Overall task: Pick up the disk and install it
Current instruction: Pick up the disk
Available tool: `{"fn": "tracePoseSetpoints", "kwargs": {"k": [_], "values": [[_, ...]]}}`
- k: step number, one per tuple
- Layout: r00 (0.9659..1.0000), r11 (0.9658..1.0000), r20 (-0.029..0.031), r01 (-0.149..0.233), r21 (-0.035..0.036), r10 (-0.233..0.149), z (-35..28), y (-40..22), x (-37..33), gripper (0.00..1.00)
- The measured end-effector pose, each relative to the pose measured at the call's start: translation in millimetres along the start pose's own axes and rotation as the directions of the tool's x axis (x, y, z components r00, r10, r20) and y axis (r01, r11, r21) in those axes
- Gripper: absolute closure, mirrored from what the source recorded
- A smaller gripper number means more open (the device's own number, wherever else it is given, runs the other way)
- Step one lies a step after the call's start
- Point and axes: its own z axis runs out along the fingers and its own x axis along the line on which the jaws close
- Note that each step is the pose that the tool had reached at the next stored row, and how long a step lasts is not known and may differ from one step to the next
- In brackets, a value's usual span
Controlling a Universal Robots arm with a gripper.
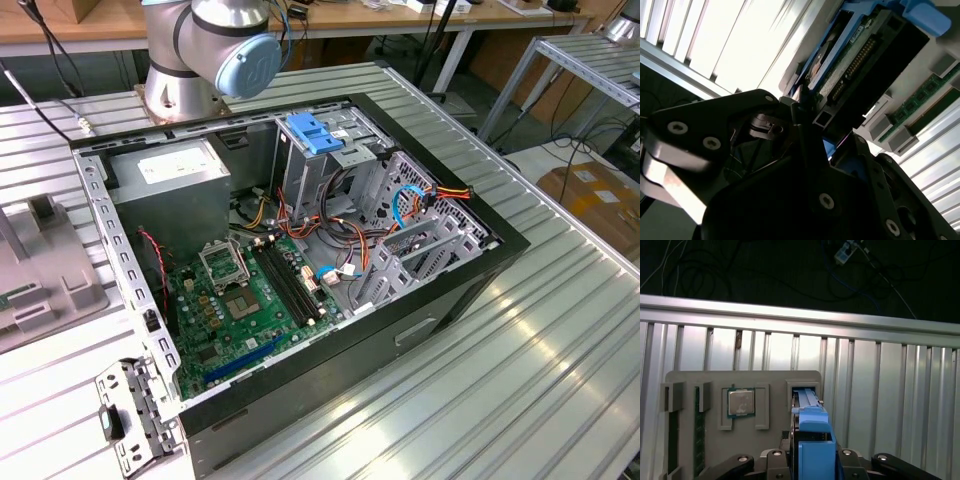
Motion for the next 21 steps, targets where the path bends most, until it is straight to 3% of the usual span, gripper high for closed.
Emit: {"fn": "tracePoseSetpoints", "kwargs": {"k": [7,11,21], "values": [[1.0,1.0,0.0,0.0,0.0,0.0,-6.3,0.3,-0.4,0.63],[1.0,1.0,0.0001,0.0,0.0,0.0,-27.2,1.3,-1.4,0.63],[1.0,1.0,0.0003,0.0,0.0001,0.0,-37.9,1.8,-1.9,0.63]]}}
